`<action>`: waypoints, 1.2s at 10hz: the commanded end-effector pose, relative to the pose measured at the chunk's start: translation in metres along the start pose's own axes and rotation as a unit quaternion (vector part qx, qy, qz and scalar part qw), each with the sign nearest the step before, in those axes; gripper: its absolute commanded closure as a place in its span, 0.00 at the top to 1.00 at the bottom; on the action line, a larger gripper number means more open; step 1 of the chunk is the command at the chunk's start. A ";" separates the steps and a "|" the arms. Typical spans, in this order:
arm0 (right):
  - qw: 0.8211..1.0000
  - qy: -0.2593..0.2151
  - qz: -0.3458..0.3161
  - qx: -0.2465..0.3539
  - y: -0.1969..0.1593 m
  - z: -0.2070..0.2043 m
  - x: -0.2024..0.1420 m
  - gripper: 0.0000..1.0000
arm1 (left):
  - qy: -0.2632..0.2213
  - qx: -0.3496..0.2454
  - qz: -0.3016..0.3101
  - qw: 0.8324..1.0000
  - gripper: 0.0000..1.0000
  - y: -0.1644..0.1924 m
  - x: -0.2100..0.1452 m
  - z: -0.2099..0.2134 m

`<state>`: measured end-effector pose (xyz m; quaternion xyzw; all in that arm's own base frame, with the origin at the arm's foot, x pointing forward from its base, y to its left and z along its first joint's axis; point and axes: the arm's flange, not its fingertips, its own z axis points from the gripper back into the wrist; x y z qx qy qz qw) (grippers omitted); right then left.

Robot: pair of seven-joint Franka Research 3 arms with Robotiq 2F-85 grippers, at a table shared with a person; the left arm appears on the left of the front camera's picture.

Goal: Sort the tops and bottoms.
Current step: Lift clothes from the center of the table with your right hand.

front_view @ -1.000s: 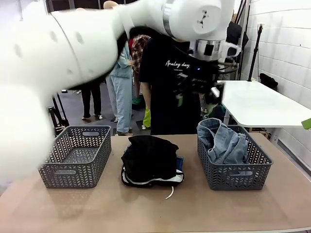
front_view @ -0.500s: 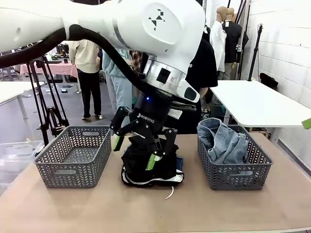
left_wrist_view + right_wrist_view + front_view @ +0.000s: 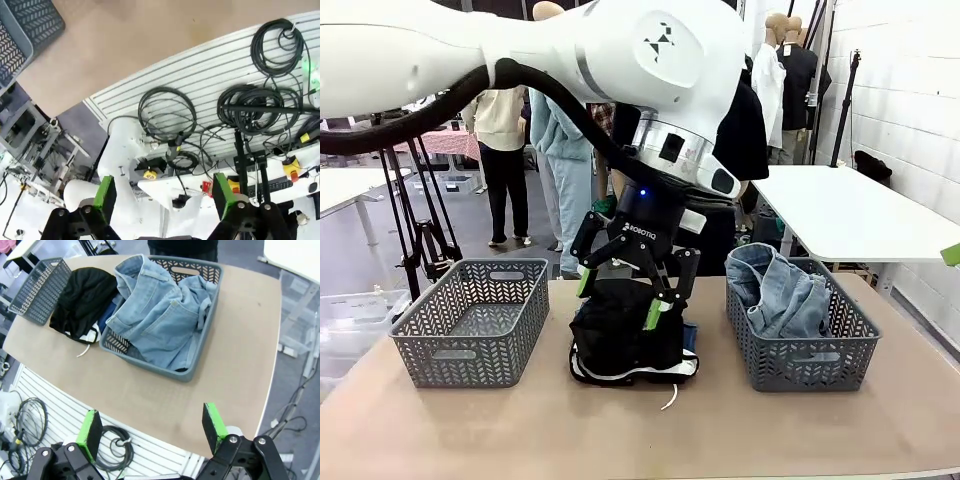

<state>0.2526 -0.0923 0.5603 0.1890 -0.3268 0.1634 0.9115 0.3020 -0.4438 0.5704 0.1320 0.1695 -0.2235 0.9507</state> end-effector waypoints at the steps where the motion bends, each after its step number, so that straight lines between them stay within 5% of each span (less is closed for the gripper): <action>1: 1.000 -0.003 0.003 0.009 0.000 -0.001 0.001 1.00 | -0.101 -0.049 0.038 0.993 1.00 0.063 -0.022 -0.035; 3: 1.000 -0.003 0.003 0.009 0.000 -0.001 0.001 1.00 | -0.127 -0.107 0.125 0.978 1.00 0.135 -0.063 -0.064; 4: 1.000 -0.003 0.003 0.009 0.000 -0.001 0.001 1.00 | -0.137 -0.087 0.167 0.973 1.00 0.173 -0.076 -0.084; 7: 1.000 -0.003 0.003 0.009 0.000 -0.001 0.001 1.00 | -0.282 -0.083 0.102 0.950 1.00 0.207 -0.098 -0.102; 10: 1.000 -0.003 0.003 0.009 0.000 -0.001 0.001 1.00 | -0.359 -0.060 0.010 0.931 1.00 0.220 -0.117 -0.084; 12: 1.000 -0.003 0.003 0.009 0.000 -0.001 0.001 1.00 | -0.354 -0.048 -0.020 0.934 1.00 0.218 -0.113 -0.073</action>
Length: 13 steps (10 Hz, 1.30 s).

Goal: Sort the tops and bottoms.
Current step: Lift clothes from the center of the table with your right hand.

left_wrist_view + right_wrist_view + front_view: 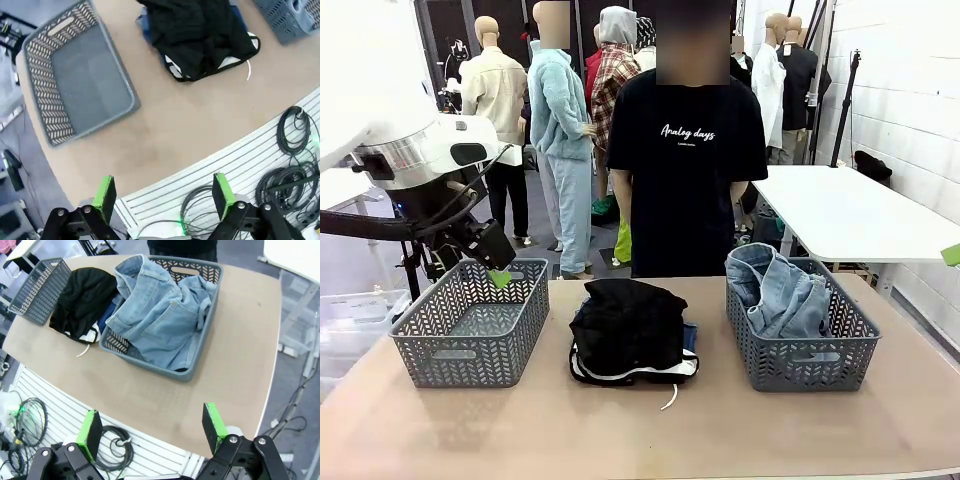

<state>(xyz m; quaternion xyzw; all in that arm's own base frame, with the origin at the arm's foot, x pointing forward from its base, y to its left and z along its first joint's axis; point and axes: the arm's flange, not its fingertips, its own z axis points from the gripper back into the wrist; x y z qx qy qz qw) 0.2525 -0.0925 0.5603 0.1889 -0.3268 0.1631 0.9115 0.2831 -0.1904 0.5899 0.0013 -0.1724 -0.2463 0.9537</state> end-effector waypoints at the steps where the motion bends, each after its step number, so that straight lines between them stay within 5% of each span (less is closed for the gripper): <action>1: 1.000 -0.003 0.003 0.009 0.000 -0.001 0.001 1.00 | 0.023 -0.022 -0.016 0.999 1.00 -0.002 0.010 -0.011; 3: 1.000 0.000 0.000 0.000 0.000 0.000 0.000 1.00 | 0.000 0.000 0.000 1.000 1.00 0.000 0.000 0.000; 5: 0.983 0.021 0.111 0.142 0.034 -0.071 0.067 1.00 | 0.000 0.000 0.000 1.000 1.00 0.000 0.000 0.000; 8: 0.942 0.053 0.240 0.227 0.097 -0.166 0.141 1.00 | 0.000 0.000 0.000 1.000 1.00 0.000 0.000 0.000; 11: 0.921 0.071 0.260 0.280 0.143 -0.248 0.177 1.00 | 0.000 0.000 0.000 1.000 1.00 0.000 0.000 0.000; 13: 0.930 0.086 0.242 0.263 0.151 -0.273 0.182 1.00 | 0.000 0.000 0.000 1.000 1.00 0.000 0.000 0.000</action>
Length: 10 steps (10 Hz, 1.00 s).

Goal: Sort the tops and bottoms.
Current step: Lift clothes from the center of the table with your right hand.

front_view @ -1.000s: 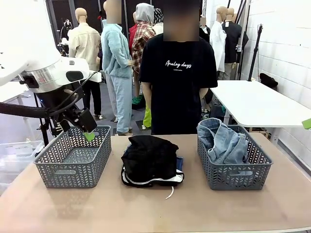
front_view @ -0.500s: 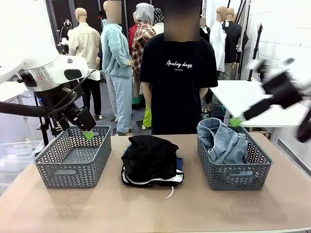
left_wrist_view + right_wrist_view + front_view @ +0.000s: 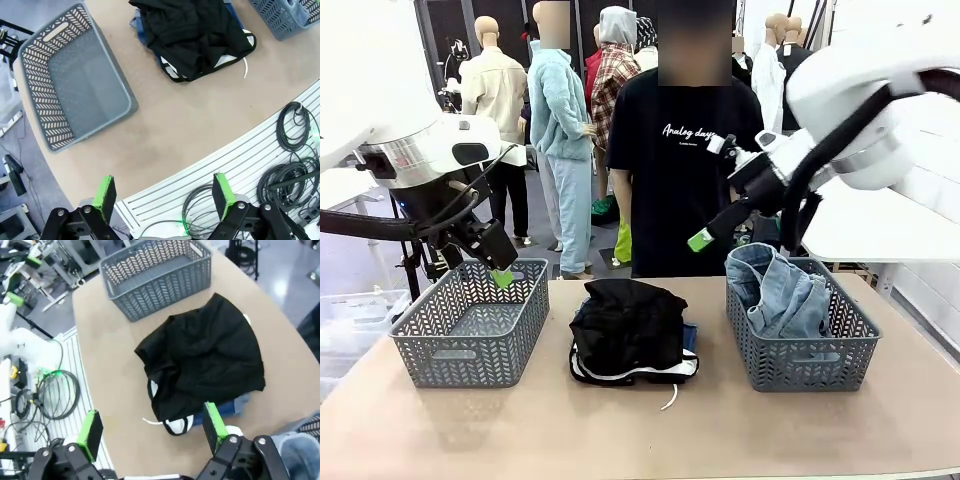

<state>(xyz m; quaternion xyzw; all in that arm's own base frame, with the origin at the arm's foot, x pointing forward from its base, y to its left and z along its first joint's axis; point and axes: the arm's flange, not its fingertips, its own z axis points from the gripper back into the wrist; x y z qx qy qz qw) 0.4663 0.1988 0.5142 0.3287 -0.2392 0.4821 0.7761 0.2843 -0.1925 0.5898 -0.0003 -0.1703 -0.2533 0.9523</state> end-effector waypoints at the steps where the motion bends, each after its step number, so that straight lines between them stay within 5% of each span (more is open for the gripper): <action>1: 1.000 -0.006 0.008 0.001 0.010 0.012 -0.005 1.00 | -0.001 0.003 0.007 1.000 1.00 0.001 -0.002 0.001; 4: 1.000 0.007 0.001 -0.007 0.001 0.003 0.002 1.00 | -0.001 0.003 0.007 1.000 1.00 0.001 -0.002 0.001; 5: 0.998 -0.030 0.004 -0.052 0.018 0.000 -0.009 1.00 | -0.001 0.003 0.007 1.000 1.00 0.001 -0.002 0.001; 7: 0.995 -0.018 0.004 -0.094 0.010 -0.048 0.017 1.00 | -0.001 0.003 0.007 1.000 1.00 0.001 -0.002 0.001; 10: 0.999 0.026 0.011 -0.037 -0.029 -0.127 0.048 1.00 | -0.001 0.003 0.007 1.000 1.00 0.001 -0.002 0.001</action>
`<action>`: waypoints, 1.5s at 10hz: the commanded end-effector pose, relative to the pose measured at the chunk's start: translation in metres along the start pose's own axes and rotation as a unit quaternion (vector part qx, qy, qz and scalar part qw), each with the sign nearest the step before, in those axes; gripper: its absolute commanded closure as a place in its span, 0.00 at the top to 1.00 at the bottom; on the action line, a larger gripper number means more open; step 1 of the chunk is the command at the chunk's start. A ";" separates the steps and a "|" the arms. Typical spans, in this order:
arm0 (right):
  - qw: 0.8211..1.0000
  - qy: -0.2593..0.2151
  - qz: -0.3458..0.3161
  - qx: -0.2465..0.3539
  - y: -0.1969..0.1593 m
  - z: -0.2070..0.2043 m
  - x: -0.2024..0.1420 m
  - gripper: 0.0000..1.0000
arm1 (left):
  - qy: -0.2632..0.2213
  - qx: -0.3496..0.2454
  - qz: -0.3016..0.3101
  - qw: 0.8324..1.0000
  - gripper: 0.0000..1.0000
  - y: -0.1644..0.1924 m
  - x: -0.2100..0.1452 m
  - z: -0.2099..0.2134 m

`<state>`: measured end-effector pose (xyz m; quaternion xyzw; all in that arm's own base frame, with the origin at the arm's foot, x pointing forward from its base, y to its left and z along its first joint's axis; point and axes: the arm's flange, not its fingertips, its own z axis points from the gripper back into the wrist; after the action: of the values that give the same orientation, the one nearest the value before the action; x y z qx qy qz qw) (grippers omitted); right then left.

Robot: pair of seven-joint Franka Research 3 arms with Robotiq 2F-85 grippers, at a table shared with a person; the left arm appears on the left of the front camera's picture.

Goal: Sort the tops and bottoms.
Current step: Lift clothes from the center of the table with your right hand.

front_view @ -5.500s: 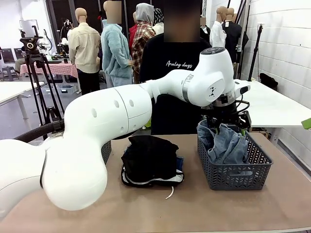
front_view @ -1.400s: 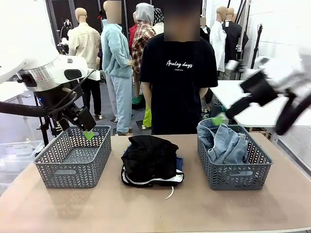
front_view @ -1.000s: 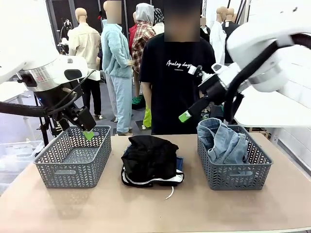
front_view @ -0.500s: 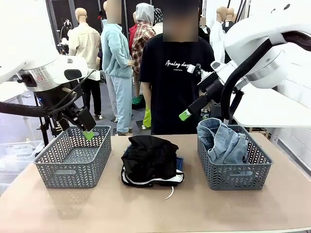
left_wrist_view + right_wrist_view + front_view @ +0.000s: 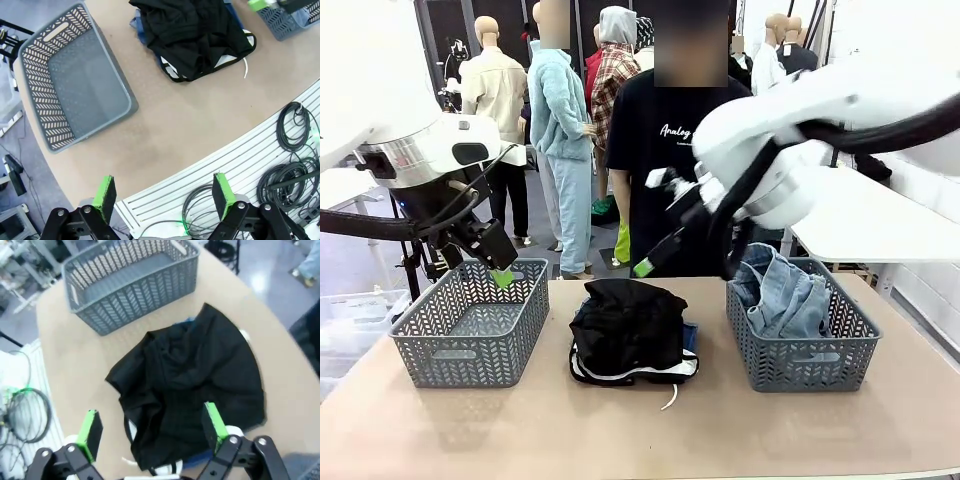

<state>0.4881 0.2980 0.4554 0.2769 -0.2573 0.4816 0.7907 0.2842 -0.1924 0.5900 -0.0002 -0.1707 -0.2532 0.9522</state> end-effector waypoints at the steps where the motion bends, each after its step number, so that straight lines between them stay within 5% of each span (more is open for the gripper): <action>1: 0.999 0.024 -0.004 0.028 -0.036 -0.033 0.025 1.00 | -0.001 0.003 0.007 1.000 1.00 0.001 -0.002 0.000; 5: 0.998 0.034 -0.039 0.019 -0.068 -0.075 0.028 1.00 | -0.001 0.003 0.007 1.000 1.00 0.001 -0.002 0.000; 9: 0.989 0.139 -0.038 -0.045 -0.076 -0.125 0.022 1.00 | -0.001 0.003 0.007 1.000 1.00 0.001 -0.002 0.000; 13: 0.982 0.174 -0.039 -0.058 -0.075 -0.150 0.013 1.00 | -0.001 0.003 0.007 1.000 1.00 0.001 -0.002 0.000; 15: 0.983 0.176 -0.037 -0.048 -0.074 -0.149 0.015 0.69 | -0.001 0.003 0.007 1.000 1.00 0.001 -0.002 0.000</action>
<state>0.5776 0.3773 0.3462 0.1537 -0.1416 0.4835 0.8500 0.2841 -0.1922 0.5902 -0.0003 -0.1709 -0.2530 0.9523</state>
